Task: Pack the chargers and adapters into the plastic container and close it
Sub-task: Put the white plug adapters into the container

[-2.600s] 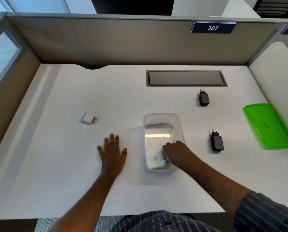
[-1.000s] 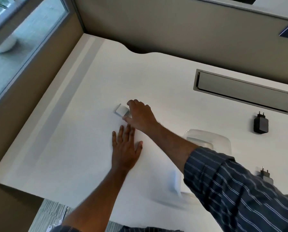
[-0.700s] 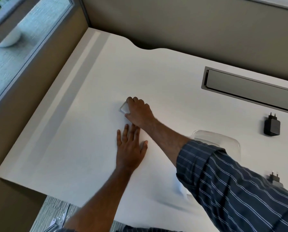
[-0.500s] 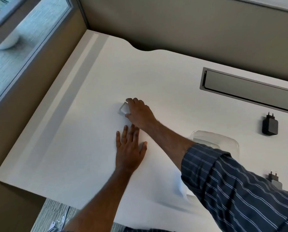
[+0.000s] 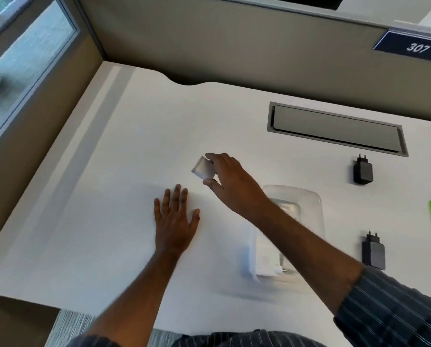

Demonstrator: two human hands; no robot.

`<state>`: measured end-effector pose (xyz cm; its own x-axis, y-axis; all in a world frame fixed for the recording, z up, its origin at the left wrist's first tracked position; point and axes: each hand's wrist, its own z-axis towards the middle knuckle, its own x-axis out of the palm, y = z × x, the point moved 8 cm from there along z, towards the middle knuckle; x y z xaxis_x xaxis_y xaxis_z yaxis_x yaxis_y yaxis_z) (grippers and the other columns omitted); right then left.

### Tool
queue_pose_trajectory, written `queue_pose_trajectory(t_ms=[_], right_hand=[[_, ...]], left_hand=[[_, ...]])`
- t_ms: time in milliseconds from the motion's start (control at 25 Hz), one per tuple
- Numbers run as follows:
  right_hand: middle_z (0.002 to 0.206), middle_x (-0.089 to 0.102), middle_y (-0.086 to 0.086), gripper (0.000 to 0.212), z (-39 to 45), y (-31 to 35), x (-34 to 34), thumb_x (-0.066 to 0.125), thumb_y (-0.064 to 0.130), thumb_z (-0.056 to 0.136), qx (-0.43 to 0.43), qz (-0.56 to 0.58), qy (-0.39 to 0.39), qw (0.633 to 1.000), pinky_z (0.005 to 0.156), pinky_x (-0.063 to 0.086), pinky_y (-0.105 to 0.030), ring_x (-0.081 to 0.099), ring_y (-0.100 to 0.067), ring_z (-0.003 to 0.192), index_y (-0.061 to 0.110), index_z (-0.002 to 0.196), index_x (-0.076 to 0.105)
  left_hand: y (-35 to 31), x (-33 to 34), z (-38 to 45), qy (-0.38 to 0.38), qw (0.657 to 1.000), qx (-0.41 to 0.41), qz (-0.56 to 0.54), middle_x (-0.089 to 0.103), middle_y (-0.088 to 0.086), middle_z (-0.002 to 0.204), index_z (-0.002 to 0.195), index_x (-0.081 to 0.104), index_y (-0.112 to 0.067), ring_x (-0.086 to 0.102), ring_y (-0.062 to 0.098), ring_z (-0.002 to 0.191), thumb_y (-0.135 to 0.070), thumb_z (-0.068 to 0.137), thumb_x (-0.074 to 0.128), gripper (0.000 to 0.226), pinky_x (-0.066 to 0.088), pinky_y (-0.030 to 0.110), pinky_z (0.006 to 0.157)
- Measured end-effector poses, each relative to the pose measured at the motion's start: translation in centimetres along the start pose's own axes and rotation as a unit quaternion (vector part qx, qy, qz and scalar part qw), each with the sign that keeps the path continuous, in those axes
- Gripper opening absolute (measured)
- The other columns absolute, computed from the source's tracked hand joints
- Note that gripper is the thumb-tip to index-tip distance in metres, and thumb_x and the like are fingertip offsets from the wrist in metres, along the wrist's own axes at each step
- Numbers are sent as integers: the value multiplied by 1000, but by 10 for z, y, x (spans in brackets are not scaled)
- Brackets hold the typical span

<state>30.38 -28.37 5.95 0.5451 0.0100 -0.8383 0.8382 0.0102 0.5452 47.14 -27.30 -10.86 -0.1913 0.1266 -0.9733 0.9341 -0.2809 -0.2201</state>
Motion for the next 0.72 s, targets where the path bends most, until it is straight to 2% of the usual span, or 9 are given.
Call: queue_pose_trajectory(t_ms=[120,240,480,640,720], right_hand=[[139,53,-5,55,-39,-16,-25,63,27,97,29,-2,0,1000,101,46,-42,50,-26,124,12,146,44],[135,54,-3,52,-78,-34,-40,63,26,97,44,-20,-12,999,97,47,-38,51,-25,121,13,143,46],[137,53,2,54,-146,-88,-42,64,27,96,113,-34,-3,993,95,49,-37,49,-21,126,17,145,44],[136,55,3,50,-166,-119,-21,64,28,95,143,-63,46,987,93,51,-38,53,-22,122,20,141,47],[136,54,3,49,-167,-132,-6,64,27,95,166,-29,81,982,96,49,-39,54,-23,121,22,141,47]], left_hand=[[-4,-4,-3,3,1000,4,3,20,6,171,161,26,-16,17,32,158,-52,102,38,70,11,57,127],[-4,-4,-3,11,1000,6,0,20,7,171,161,25,-16,16,33,158,-53,101,33,71,10,58,127],[-7,-4,-3,31,1000,6,5,17,6,172,162,23,-18,13,33,159,-57,97,25,75,6,58,127],[-6,-2,0,55,998,-7,-18,15,6,172,161,23,-17,9,33,159,-49,102,38,69,5,60,127],[-15,-2,-2,61,998,-6,-33,15,6,172,160,27,-16,8,34,159,-42,103,43,65,5,60,126]])
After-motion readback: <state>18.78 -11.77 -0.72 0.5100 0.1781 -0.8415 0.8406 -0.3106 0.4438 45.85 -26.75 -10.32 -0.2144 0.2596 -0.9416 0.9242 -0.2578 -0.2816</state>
